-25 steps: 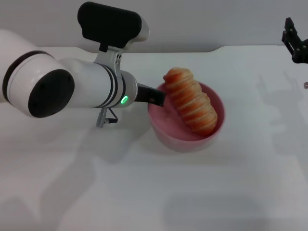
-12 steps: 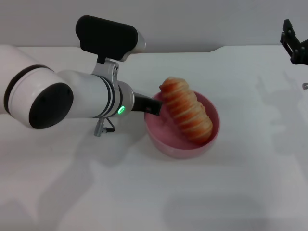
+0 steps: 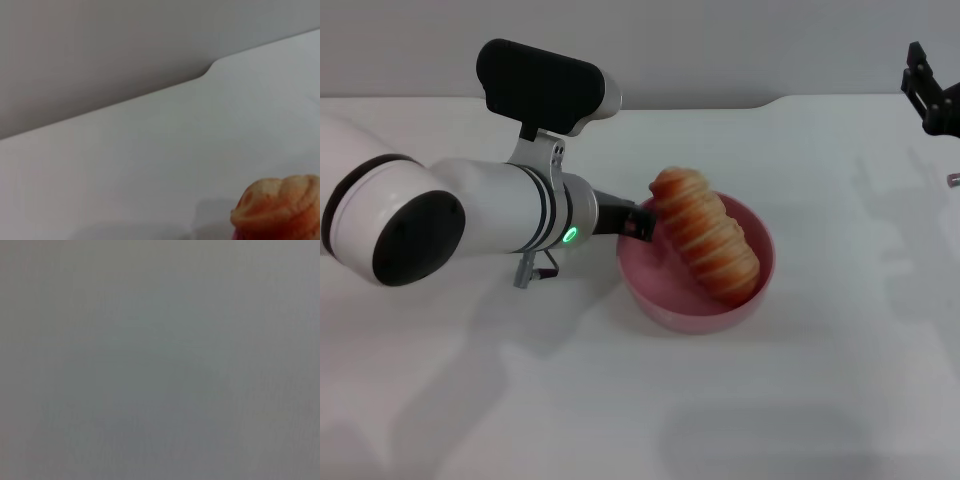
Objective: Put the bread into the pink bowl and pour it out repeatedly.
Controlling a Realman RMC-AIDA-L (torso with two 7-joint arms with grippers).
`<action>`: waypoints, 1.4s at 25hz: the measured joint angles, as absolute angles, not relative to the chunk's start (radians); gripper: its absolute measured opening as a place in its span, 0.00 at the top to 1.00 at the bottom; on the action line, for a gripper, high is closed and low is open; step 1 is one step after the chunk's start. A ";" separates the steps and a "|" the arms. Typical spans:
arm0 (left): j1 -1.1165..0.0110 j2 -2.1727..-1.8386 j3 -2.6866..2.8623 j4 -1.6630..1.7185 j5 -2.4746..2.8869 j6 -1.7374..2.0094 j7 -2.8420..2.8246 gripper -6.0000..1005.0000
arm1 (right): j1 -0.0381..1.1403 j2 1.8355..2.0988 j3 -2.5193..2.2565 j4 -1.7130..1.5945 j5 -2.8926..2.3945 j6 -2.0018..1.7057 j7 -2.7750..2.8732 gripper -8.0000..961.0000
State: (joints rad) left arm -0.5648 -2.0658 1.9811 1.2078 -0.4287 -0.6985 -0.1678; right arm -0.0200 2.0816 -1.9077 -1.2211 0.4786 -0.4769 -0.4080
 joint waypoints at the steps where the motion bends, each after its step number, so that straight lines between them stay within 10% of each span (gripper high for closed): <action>1: -0.560 -2.066 1.981 1.213 -0.429 -0.692 -0.163 0.87 | -0.020 2.082 -1.907 -1.221 0.480 -0.473 -0.408 0.24; 15: -0.423 -2.062 1.874 1.276 -0.324 -0.183 -0.002 0.51 | -0.030 2.083 -1.898 -1.217 0.526 -0.495 -0.408 0.24; 17: -0.403 -2.062 1.843 1.265 -0.313 -0.103 0.001 0.27 | -0.032 2.082 -1.896 -1.206 0.533 -0.513 -0.407 0.24; 35: -0.329 -2.069 1.725 0.766 -0.318 0.559 -0.005 0.20 | -0.020 2.080 -1.932 -1.029 0.698 -0.757 -0.343 0.24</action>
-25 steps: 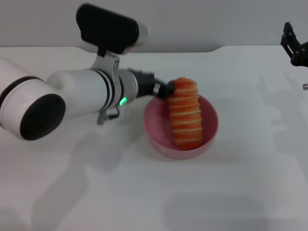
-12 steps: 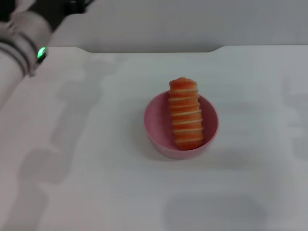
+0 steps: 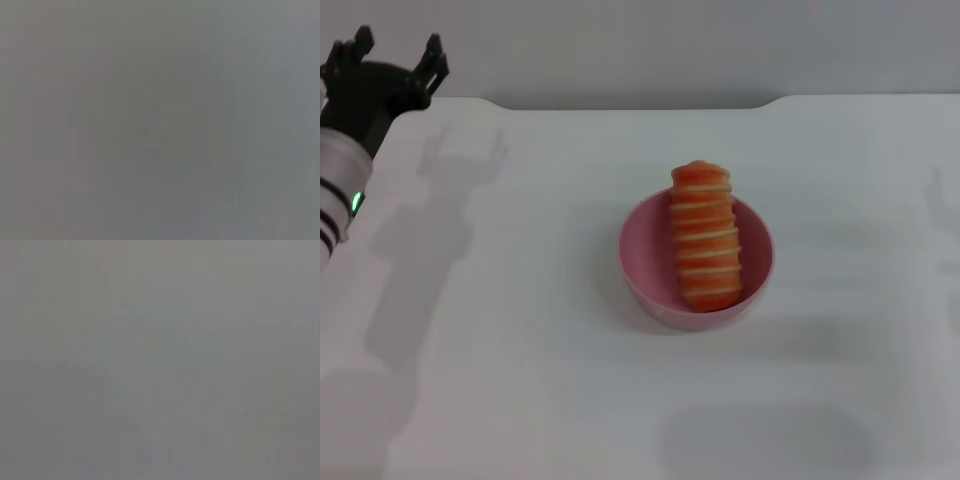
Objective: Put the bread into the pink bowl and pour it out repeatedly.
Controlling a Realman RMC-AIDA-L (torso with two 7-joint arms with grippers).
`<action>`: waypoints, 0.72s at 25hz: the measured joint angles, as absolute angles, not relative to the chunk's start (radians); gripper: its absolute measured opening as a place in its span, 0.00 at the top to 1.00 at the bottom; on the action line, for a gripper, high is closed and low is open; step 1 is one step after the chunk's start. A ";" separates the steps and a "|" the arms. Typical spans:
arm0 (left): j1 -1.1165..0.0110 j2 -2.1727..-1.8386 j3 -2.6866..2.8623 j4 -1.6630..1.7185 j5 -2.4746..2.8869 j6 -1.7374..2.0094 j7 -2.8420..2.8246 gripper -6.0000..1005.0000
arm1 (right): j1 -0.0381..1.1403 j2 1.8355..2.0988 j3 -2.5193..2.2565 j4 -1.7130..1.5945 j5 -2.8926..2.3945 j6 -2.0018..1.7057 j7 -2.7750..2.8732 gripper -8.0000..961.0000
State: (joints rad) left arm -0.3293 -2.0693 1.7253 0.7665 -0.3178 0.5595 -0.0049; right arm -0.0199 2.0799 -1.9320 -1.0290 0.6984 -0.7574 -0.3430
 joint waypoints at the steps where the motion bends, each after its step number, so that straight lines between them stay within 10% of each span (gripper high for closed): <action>1: -0.329 -2.070 1.729 0.733 -0.323 0.593 0.001 0.20 | -0.018 2.080 -1.937 -1.017 0.699 -0.764 -0.332 0.24; 18: -0.318 -2.070 1.742 0.643 -0.347 0.650 -0.011 0.20 | 0.016 2.080 -2.023 -0.888 0.780 -0.885 -0.299 0.24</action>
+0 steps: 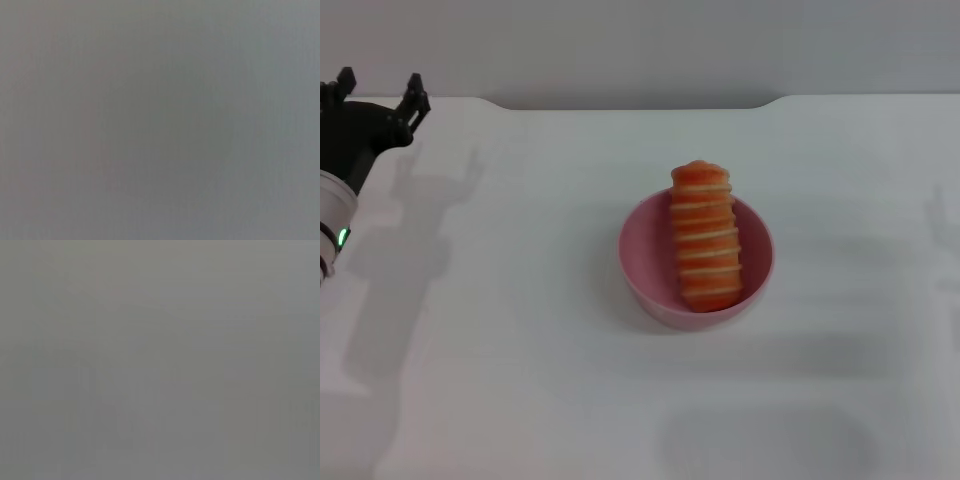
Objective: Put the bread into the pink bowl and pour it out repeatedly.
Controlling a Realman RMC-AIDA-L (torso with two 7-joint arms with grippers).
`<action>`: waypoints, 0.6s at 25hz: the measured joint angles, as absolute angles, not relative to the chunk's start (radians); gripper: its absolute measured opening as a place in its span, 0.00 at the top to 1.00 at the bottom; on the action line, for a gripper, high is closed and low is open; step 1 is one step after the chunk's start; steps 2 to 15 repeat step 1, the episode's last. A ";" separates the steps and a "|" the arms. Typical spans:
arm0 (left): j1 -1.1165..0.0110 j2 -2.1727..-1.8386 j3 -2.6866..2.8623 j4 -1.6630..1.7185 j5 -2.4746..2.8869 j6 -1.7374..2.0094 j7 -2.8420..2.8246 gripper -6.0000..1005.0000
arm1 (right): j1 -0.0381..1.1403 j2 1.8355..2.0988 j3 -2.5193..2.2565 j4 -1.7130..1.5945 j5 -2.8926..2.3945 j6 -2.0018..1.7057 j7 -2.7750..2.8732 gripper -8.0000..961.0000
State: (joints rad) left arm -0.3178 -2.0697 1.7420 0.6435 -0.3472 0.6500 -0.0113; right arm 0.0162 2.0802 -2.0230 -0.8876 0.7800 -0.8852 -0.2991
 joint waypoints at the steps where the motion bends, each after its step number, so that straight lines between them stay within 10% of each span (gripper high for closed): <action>1: -0.317 -2.070 1.742 0.644 -0.354 0.653 -0.011 0.20 | 0.019 2.080 -2.027 -0.885 0.780 -0.890 -0.299 0.24; 15: -0.317 -2.070 1.742 0.644 -0.354 0.653 -0.011 0.20 | 0.019 2.080 -2.027 -0.885 0.780 -0.890 -0.299 0.24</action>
